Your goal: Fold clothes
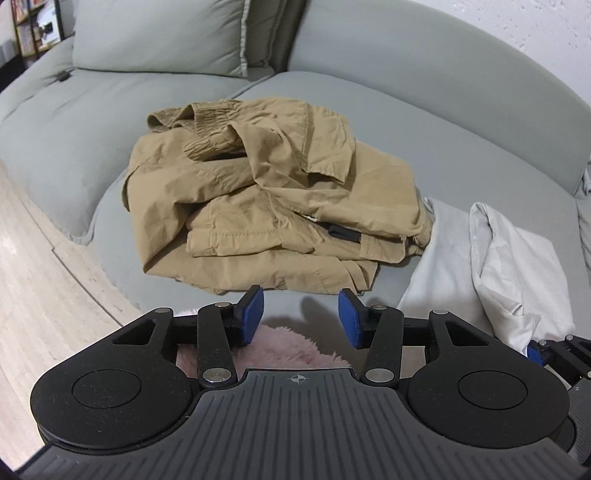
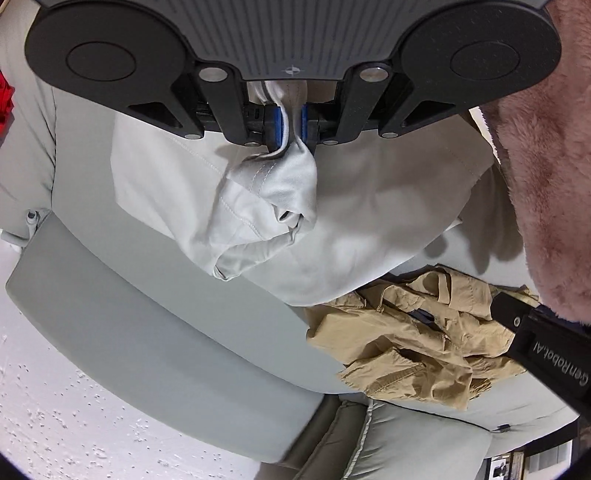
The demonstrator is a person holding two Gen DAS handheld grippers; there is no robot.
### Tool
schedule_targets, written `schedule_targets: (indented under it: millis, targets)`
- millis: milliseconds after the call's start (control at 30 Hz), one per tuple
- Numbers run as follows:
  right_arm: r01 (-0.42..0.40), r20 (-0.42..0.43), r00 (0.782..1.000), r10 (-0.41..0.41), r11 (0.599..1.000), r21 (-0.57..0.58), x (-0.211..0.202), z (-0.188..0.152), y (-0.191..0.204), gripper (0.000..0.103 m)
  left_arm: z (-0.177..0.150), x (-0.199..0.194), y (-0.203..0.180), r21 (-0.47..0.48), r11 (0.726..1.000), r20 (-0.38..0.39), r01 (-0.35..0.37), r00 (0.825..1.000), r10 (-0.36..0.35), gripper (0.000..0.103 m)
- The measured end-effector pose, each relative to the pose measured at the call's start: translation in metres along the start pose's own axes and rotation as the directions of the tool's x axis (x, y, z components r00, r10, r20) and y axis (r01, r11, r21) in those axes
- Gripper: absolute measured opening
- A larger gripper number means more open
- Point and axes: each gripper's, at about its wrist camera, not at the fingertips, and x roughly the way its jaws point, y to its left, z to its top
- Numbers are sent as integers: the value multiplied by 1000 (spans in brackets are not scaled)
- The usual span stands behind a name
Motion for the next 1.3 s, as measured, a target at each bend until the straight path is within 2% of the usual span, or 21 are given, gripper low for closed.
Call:
schedule_targets:
  millis: [133, 233, 400, 533, 633, 667, 733, 767, 800, 867, 933, 967, 1000, 1033, 1067, 1133, 1200, 1300]
  targets:
    - [3, 74, 997, -10, 995, 103, -22, 14, -7, 11, 1, 1, 2, -19, 1000, 1, 15, 1000, -15, 51]
    - [-26, 109, 994, 11, 989, 143, -34, 25, -7, 11, 2, 2, 1, -18, 1000, 2, 17, 1000, -17, 51]
    - [-50, 133, 990, 39, 995, 88, -40, 33, 14, 11, 1, 0, 3, -22, 999, 4, 23, 1000, -23, 51]
    - [-62, 120, 991, 54, 996, 59, -41, 34, 24, 11, 1, 0, 6, -30, 999, 5, 27, 1000, -27, 51]
    - [-110, 84, 991, 106, 993, 50, -36, 35, 27, 24, 1, -1, 6, -32, 999, 5, 28, 1000, -28, 51]
    - [-140, 72, 988, 136, 989, 52, -34, 36, 27, 37, 1, -1, 7, -31, 999, 5, 28, 1000, -28, 51]
    - [-219, 67, 974, 215, 974, 63, -36, 35, 25, 48, 1, 0, 6, -25, 999, 3, 24, 1000, -24, 51]
    - [-268, 74, 962, 262, 961, 72, -40, 34, 22, 49, 1, 0, 6, -26, 999, 3, 24, 1000, -24, 51]
    - [-335, 83, 941, 328, 937, 93, -46, 32, 16, 50, 1, 0, 6, -27, 999, 2, 24, 1000, -24, 51]
    - [-419, 110, 907, 406, 896, 148, -58, 26, -2, 51, 1, 0, 6, -28, 999, 2, 24, 1000, -24, 51]
    - [-453, 145, 891, 431, 867, 207, -66, 15, -21, 49, 1, 0, 7, -33, 999, 1, 27, 1000, -27, 51]
    - [-463, 160, 886, 436, 855, 233, -70, 10, -30, 43, 0, 0, 8, -33, 999, 0, 30, 1000, -30, 50]
    - [-452, 181, 891, 416, 847, 279, -75, -1, -46, 40, 0, 0, 6, -26, 999, -5, 35, 999, -36, 49]
    - [-400, 170, 916, 364, 860, 316, -74, -9, -56, 35, -1, 0, 5, -18, 999, -10, 41, 999, -41, 48]
    - [-346, 156, 938, 310, 870, 351, -73, -18, -66, 23, -1, -3, 0, 6, 998, -4, 66, 998, -66, 39]
    - [-237, 123, 971, 203, 877, 418, -72, -36, -86, 16, -3, -10, -10, 55, 991, 9, 119, 993, -119, 32]
    - [-198, 98, 980, 173, 881, 429, -70, -42, -86, 13, -8, -21, -35, 169, 964, 21, 206, 977, -213, 26]
    - [-140, 60, 990, 127, 886, 442, -67, -52, -87, 13, -15, -25, -75, 297, 915, -13, 272, 960, -281, 23]
